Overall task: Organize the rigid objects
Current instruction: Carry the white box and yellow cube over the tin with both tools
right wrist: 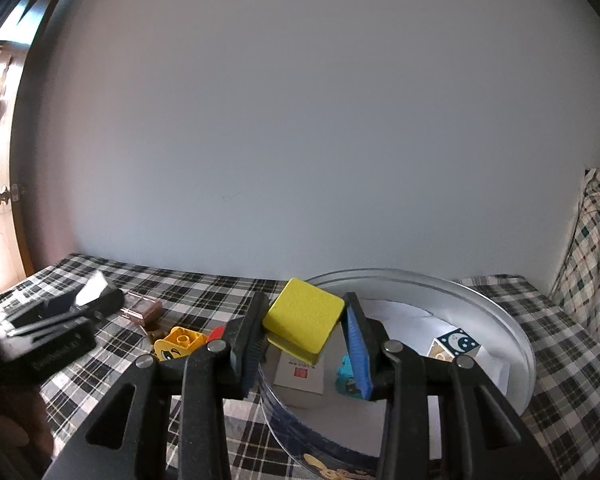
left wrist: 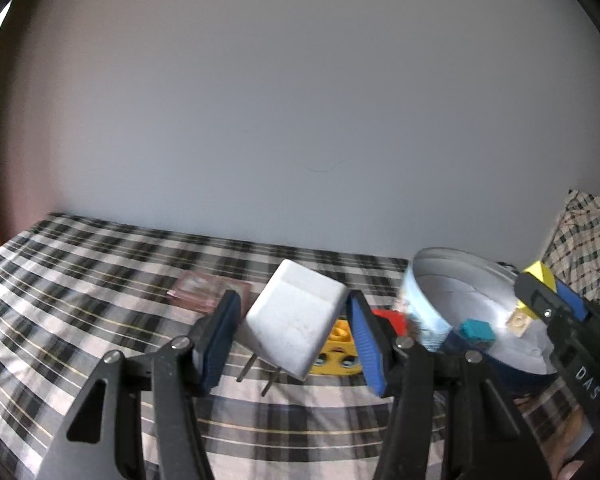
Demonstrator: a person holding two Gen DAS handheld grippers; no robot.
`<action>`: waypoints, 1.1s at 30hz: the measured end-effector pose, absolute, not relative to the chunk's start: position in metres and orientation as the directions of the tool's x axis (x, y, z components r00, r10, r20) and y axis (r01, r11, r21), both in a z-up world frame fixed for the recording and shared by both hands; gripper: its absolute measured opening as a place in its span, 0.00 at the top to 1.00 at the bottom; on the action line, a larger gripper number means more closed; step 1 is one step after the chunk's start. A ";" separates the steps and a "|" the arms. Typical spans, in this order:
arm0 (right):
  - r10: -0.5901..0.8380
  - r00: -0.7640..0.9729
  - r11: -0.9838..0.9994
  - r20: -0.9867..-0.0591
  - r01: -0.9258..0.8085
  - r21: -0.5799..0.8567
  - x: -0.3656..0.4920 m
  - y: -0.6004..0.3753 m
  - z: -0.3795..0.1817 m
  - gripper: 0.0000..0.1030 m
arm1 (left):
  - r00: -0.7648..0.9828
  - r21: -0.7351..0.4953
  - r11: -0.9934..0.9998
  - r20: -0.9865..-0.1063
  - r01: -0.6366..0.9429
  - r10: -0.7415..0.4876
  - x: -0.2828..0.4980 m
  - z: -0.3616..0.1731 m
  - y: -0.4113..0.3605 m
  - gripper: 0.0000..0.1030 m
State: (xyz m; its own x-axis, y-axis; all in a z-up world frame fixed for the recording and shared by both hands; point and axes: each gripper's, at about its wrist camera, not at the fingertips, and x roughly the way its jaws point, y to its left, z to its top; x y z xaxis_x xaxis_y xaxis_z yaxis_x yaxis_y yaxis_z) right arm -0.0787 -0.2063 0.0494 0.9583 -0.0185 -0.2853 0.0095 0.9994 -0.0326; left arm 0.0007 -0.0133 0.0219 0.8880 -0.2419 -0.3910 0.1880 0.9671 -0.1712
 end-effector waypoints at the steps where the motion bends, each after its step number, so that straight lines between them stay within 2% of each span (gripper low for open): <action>1: -0.015 0.960 0.999 -0.281 0.004 -0.039 -0.080 -0.207 0.050 0.61 | 0.888 -0.167 0.967 -0.389 0.194 -0.245 -0.001 0.022 -0.018 0.47; 33: -0.133 0.954 0.991 -0.269 0.128 -0.035 -0.070 -0.284 0.049 0.61 | 0.878 -0.124 0.948 -0.358 0.293 -0.318 -0.010 0.026 -0.115 0.47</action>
State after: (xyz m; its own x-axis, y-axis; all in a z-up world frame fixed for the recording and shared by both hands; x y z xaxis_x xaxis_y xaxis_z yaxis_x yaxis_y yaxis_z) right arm -0.0698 -0.2838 0.0495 0.9540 -0.1328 -0.2689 0.1281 0.9911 -0.0349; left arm -0.0102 -0.1147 0.0255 0.8778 -0.3182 -0.3580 0.2930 0.9480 -0.1241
